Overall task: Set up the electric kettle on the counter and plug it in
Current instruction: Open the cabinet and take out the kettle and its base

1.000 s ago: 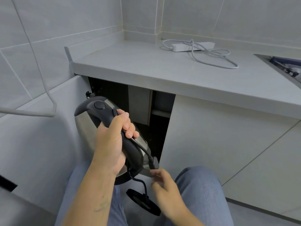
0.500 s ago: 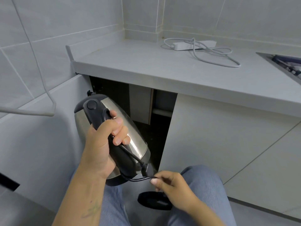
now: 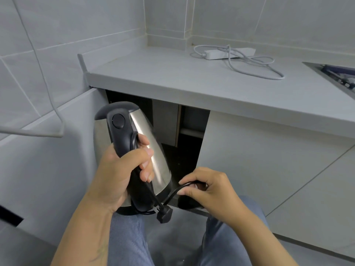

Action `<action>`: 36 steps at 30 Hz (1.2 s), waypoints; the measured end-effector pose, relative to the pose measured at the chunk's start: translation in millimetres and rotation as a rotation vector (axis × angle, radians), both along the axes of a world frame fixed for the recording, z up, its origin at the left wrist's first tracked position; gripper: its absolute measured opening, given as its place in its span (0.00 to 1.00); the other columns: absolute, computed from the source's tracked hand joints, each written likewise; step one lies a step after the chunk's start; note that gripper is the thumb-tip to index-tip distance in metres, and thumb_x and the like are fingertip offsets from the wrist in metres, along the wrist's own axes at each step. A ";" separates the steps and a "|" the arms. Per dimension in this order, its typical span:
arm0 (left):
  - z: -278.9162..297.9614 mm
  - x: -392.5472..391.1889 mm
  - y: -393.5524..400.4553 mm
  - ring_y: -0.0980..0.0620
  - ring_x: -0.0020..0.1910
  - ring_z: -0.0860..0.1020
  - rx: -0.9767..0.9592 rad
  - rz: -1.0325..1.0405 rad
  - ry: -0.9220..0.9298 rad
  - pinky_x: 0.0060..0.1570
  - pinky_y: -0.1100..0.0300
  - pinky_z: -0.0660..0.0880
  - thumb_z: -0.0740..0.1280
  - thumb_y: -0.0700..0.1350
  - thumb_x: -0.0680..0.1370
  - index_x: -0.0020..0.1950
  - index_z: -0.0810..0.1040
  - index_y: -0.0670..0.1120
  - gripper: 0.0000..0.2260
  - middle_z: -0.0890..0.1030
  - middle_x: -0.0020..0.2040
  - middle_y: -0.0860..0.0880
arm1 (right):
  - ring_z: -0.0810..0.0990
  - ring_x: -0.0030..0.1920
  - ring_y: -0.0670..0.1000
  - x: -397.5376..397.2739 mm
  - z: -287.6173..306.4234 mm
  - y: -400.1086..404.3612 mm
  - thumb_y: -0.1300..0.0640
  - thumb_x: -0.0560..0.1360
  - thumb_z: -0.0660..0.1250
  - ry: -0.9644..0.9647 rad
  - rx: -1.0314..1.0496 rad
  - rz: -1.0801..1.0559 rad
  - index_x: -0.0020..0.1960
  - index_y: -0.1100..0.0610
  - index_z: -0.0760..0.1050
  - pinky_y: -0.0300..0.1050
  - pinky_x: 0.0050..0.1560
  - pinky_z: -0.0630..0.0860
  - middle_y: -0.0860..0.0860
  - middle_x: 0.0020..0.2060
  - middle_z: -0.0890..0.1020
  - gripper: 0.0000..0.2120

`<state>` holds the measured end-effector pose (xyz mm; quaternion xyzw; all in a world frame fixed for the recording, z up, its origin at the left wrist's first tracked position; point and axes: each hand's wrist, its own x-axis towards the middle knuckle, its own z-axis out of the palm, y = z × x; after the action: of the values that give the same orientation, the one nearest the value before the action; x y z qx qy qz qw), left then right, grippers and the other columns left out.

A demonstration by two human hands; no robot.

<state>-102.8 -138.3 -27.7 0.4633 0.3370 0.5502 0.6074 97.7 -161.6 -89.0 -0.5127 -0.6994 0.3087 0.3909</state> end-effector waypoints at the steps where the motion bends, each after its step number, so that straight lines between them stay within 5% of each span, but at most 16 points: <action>1: -0.4 -0.7 0.5 0.54 0.20 0.67 0.006 0.003 0.022 0.23 0.62 0.69 0.64 0.37 0.68 0.44 0.72 0.43 0.07 0.67 0.25 0.50 | 0.78 0.39 0.47 0.4 6.2 1.2 0.57 0.70 0.76 -0.043 0.036 0.018 0.45 0.50 0.84 0.34 0.39 0.73 0.46 0.36 0.80 0.06; 5: -3.3 -0.4 2.1 0.51 0.24 0.71 0.075 -0.016 0.147 0.29 0.60 0.73 0.67 0.37 0.68 0.45 0.77 0.44 0.07 0.73 0.28 0.45 | 0.77 0.43 0.44 1.1 27.8 4.4 0.57 0.70 0.75 -0.162 0.167 0.103 0.47 0.52 0.84 0.31 0.43 0.71 0.43 0.38 0.79 0.06; 9: -4.3 2.7 1.2 0.49 0.35 0.82 0.078 -0.103 0.160 0.35 0.60 0.77 0.68 0.37 0.67 0.52 0.76 0.42 0.13 0.83 0.43 0.43 | 0.76 0.41 0.41 1.1 38.9 4.5 0.56 0.69 0.76 -0.204 0.326 0.125 0.46 0.55 0.83 0.30 0.41 0.70 0.45 0.39 0.81 0.07; 13: -9.3 5.0 1.9 0.44 0.48 0.83 0.067 -0.196 0.274 0.45 0.55 0.79 0.72 0.40 0.66 0.56 0.76 0.43 0.18 0.84 0.46 0.42 | 0.77 0.36 0.45 -3.0 47.5 5.5 0.54 0.64 0.80 -0.078 0.391 0.077 0.43 0.54 0.81 0.35 0.36 0.71 0.45 0.37 0.80 0.11; 20: -19.8 8.6 -4.5 0.38 0.40 0.82 -0.087 -0.228 0.102 0.44 0.47 0.79 0.74 0.40 0.66 0.52 0.77 0.43 0.16 0.80 0.38 0.36 | 0.73 0.33 0.50 -5.1 62.5 15.4 0.53 0.58 0.83 -0.047 0.332 0.079 0.38 0.57 0.75 0.47 0.32 0.73 0.48 0.39 0.75 0.19; 28: -19.0 16.0 -4.0 0.43 0.33 0.81 -0.015 -0.348 0.392 0.36 0.56 0.78 0.72 0.39 0.68 0.47 0.76 0.39 0.10 0.80 0.32 0.42 | 0.75 0.34 0.52 5.5 61.0 17.1 0.58 0.61 0.82 -0.005 0.162 0.117 0.36 0.56 0.78 0.48 0.35 0.77 0.48 0.40 0.76 0.13; 32: -18.2 19.3 -6.9 0.47 0.29 0.78 0.000 -0.377 0.387 0.33 0.60 0.76 0.69 0.38 0.68 0.38 0.78 0.42 0.01 0.77 0.27 0.42 | 0.76 0.36 0.52 4.2 58.3 17.1 0.59 0.61 0.82 0.029 0.145 0.128 0.37 0.57 0.79 0.47 0.37 0.77 0.48 0.40 0.76 0.12; 36: -20.5 18.2 -6.4 0.49 0.22 0.71 -0.072 -0.342 0.343 0.27 0.59 0.71 0.67 0.38 0.66 0.41 0.75 0.37 0.07 0.71 0.25 0.44 | 0.78 0.36 0.51 3.9 54.7 17.5 0.58 0.62 0.81 0.049 0.160 0.131 0.40 0.56 0.80 0.48 0.38 0.78 0.47 0.41 0.77 0.12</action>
<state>-84.6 -144.7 -48.2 0.5783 0.3715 0.3401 0.6418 101.7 -144.2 -34.3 -0.4255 -0.7438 0.2894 0.4266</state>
